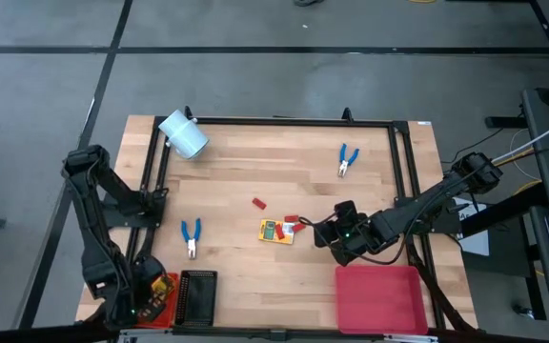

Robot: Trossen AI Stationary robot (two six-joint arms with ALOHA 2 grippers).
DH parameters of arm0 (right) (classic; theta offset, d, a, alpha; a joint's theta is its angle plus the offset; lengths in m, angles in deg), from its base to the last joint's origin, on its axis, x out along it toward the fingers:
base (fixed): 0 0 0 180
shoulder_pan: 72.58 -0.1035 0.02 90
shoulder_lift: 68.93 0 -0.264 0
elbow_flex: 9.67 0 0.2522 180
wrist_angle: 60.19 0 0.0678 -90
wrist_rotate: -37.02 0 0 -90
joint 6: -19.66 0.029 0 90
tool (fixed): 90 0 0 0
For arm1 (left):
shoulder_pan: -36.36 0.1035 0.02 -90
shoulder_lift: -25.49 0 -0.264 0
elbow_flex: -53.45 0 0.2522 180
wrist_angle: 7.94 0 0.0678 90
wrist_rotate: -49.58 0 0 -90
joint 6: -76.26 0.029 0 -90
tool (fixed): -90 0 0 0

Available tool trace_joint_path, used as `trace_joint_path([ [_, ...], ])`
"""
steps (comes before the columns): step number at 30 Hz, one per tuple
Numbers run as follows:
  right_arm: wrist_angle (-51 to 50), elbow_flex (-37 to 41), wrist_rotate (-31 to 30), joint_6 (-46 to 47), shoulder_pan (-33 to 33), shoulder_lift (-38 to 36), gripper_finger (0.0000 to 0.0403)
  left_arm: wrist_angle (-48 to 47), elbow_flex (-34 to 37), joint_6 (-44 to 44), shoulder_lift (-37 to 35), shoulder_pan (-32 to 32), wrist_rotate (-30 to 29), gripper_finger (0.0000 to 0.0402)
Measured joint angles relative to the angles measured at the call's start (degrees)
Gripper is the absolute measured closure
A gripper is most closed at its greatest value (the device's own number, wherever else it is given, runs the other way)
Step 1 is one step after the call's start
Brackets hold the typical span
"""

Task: Pick & Place School Supplies
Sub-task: Put the yellow crayon box into the red basket

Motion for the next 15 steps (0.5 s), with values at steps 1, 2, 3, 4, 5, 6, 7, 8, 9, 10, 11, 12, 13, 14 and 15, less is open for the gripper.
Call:
trace_joint_path([
  [1,0.0,0.0,0.1,-0.1,0.0,0.0,0.0295,0.0,0.0,0.0,0.0,0.0,-0.3,0.04],
  [2,0.0,0.0,0.2,-0.2,0.0,0.0,0.0295,-0.1,0.0,0.0,0.0,0.0,-0.7,0.04],
  [3,0.0,0.0,0.3,-0.5,0.0,0.0,0.0295,-0.2,0.0,0.0,0.0,0.0,-0.9,0.04],
  [4,0.1,0.0,0.3,-0.6,0.0,0.0,0.0295,-0.4,0.0,0.0,0.0,0.0,-0.9,0.04],
  [5,0.1,0.0,0.4,-0.9,0.0,0.0,0.0295,-0.5,0.0,0.0,0.0,0.0,-0.9,0.04],
  [6,0.1,0.0,0.5,-1.0,0.0,0.0,0.0295,-0.5,0.0,0.1,0.0,0.0,-0.9,0.04],
  [7,0.2,0.0,0.5,-1.1,0.0,0.0,0.0295,-0.5,0.0,0.1,0.0,0.0,-0.9,0.04],
  [8,0.2,0.0,0.5,-1.1,0.0,0.0,0.0295,-0.5,0.0,0.1,0.0,0.0,-0.9,0.04],
  [9,0.3,0.0,0.5,-1.1,0.0,0.0,0.0295,-0.5,0.0,0.1,0.0,0.0,-0.9,0.04],
  [10,0.4,0.0,0.5,-1.1,0.0,0.0,0.0295,-0.5,0.0,0.1,0.0,0.0,-1.0,0.0399],
  [11,0.4,0.0,0.5,-1.1,0.0,0.0,0.0295,-0.5,0.0,0.3,0.0,0.0,-1.1,0.0397],
  [12,0.4,0.0,0.5,-1.1,0.0,0.0,0.0295,-0.5,0.0,0.5,0.0,0.0,-1.1,0.0395],
  [13,0.4,0.0,0.5,-1.1,0.0,0.0,0.0295,-0.5,0.0,0.5,0.0,0.0,-1.2,0.0392],
  [14,0.4,0.0,0.5,-1.1,0.0,0.0,0.0295,-0.5,0.0,0.6,0.0,0.0,-1.2,0.0389],
  [15,0.4,0.0,0.5,-1.1,0.0,0.0,0.0295,-0.5,0.0,0.9,0.0,0.0,-1.2,0.0385],
])
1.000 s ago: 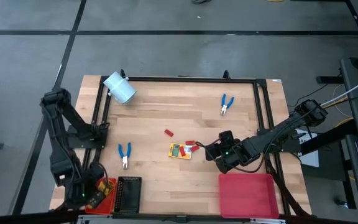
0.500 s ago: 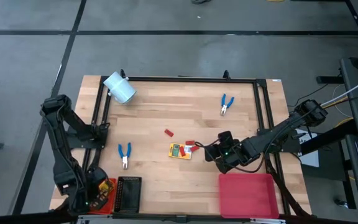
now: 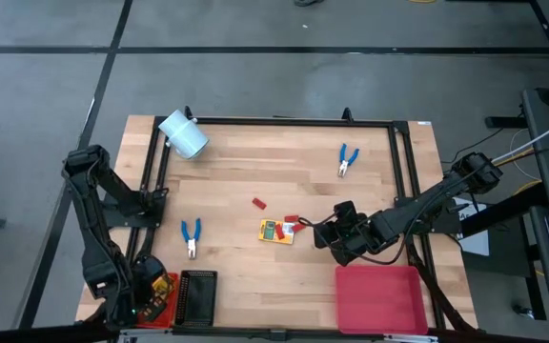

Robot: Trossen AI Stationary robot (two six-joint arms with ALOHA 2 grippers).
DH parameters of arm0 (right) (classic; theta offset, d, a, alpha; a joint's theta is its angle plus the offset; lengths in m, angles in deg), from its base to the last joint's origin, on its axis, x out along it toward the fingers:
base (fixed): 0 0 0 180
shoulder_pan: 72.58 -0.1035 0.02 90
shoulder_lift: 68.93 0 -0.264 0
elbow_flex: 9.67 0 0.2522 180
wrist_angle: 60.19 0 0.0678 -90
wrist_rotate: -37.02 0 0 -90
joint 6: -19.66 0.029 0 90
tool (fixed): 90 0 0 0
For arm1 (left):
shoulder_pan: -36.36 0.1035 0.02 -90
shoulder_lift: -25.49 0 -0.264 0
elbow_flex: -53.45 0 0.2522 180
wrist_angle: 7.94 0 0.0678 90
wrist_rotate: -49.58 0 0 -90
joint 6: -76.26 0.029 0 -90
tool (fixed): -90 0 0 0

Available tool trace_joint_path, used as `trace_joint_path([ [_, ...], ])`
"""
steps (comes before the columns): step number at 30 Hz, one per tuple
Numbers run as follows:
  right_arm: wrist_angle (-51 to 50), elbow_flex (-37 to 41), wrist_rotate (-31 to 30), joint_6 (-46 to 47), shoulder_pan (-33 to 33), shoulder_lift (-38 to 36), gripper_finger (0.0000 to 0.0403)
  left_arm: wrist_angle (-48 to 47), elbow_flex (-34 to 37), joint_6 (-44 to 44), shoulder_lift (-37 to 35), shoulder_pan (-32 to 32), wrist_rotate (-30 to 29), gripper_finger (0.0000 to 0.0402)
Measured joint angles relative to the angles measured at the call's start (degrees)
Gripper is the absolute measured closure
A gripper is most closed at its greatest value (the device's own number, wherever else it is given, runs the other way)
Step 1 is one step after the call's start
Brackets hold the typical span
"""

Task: Pick & Place School Supplies
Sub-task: Put the yellow crayon box into the red basket

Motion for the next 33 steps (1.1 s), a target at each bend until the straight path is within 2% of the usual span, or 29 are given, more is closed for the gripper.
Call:
trace_joint_path([
  [18,1.2,0.0,0.0,-1.2,0.0,0.0,0.0295,-1.3,0.0,1.2,0.0,0.0,-1.5,0.0312],
  [21,1.3,0.0,0.0,-1.2,0.0,0.0,0.0295,-1.7,0.0,2.7,-0.1,0.0,-5.4,0.0305],
  [27,1.9,0.0,0.0,-1.5,0.0,0.0,0.0295,-2.8,0.0,12.7,-0.7,0.0,-19.6,0.0302],
  [30,3.8,0.0,0.0,-3.1,0.0,0.0,0.0295,-7.1,0.0,16.9,-0.8,0.7,-24.0,0.0305],
  [33,9.2,0.0,1.3,-9.2,0.5,-0.5,0.0295,-14.5,0.0,20.4,-1.8,2.3,-29.3,0.031],
])
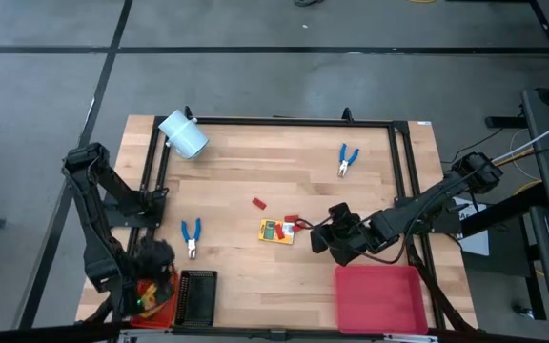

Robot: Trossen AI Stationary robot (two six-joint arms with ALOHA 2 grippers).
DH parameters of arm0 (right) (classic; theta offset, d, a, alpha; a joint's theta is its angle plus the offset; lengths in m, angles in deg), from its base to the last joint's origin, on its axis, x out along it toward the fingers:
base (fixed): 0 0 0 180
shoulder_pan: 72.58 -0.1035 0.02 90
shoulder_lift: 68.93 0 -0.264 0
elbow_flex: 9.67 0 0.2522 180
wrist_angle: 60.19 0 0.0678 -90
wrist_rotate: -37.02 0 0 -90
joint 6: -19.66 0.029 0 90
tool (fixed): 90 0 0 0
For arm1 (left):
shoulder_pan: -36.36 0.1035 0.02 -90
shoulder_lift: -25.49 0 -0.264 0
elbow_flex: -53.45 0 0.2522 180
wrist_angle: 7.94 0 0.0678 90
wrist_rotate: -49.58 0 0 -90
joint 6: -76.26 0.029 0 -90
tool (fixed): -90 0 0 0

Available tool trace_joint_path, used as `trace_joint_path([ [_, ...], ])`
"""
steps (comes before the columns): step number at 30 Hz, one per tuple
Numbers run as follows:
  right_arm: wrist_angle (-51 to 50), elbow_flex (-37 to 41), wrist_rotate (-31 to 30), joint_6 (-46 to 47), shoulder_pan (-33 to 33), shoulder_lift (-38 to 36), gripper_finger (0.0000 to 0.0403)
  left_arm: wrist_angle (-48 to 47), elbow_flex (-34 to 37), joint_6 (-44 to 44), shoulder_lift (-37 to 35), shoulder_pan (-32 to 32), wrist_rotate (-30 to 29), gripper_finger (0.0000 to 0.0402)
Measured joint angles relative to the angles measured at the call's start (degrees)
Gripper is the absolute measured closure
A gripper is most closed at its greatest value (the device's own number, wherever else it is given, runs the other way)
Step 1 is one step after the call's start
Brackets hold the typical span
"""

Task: Pick & Place School Supplies
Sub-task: Put the yellow crayon box into the red basket

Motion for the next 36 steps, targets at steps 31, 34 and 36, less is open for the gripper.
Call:
trace_joint_path([
  [31,10.1,0.0,48.5,-46.1,26.1,6.0,0.0295,62.1,29.0,31.0,-17.8,57.0,24.0,0.0315],
  [34,10.5,0.0,47.4,-44.6,25.4,6.0,0.0295,64.1,29.0,28.9,-13.7,61.0,27.3,0.0315],
  [36,10.8,0.0,47.3,-43.3,25.1,6.0,0.0295,65.2,29.0,28.3,-10.4,63.2,30.7,0.0315],
])
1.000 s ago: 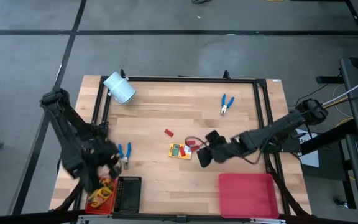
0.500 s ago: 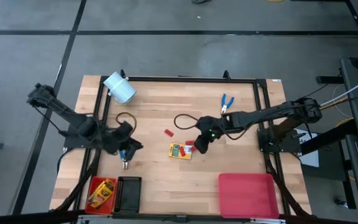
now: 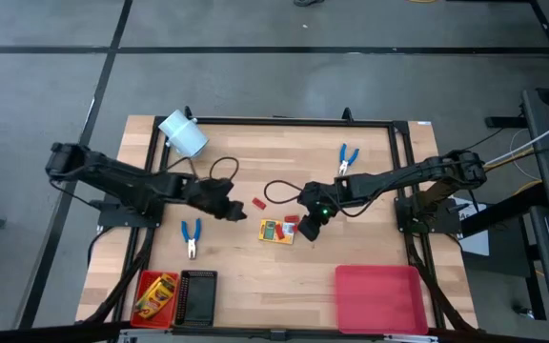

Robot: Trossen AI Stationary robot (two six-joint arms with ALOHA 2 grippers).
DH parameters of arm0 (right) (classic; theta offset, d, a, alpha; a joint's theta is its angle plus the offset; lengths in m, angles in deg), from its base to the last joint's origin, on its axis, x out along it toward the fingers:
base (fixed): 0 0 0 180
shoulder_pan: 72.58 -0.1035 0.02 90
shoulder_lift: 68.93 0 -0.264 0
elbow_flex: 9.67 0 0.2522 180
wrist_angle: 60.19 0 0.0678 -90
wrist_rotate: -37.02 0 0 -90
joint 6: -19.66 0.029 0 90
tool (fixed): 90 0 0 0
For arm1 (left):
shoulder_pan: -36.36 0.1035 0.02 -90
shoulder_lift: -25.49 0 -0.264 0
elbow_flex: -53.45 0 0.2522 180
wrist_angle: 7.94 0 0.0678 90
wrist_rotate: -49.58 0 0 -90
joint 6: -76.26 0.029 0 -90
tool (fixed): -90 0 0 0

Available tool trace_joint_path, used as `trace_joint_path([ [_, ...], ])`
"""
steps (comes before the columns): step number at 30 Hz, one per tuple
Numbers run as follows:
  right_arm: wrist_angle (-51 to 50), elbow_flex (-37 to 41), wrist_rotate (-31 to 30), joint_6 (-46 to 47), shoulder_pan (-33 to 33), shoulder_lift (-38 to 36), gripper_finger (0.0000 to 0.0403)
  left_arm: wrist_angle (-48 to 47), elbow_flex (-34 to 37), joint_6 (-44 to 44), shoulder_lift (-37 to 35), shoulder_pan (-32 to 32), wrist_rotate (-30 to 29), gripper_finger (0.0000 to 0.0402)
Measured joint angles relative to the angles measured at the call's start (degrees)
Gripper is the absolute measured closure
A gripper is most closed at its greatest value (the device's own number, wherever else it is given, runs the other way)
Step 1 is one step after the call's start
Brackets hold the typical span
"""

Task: Pick & Place School Supplies
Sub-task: Put the yellow crayon box into the red basket

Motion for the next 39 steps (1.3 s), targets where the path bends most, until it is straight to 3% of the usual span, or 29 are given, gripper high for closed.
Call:
trace_joint_path([
  [6,0.2,0.0,-0.3,0.6,-0.5,0.0,0.0295,8.2,0.0,-0.1,9.0,2.8,7.2,0.0315],
  [16,1.8,0.0,-1.9,1.7,-0.5,0.0,0.0296,12.3,0.0,-1.9,16.7,2.2,7.3,0.0315],
  [39,3.2,0.0,-2.3,3.4,-0.5,0.0,0.0296,23.5,-0.2,-3.5,27.3,2.0,6.9,0.0315],
])
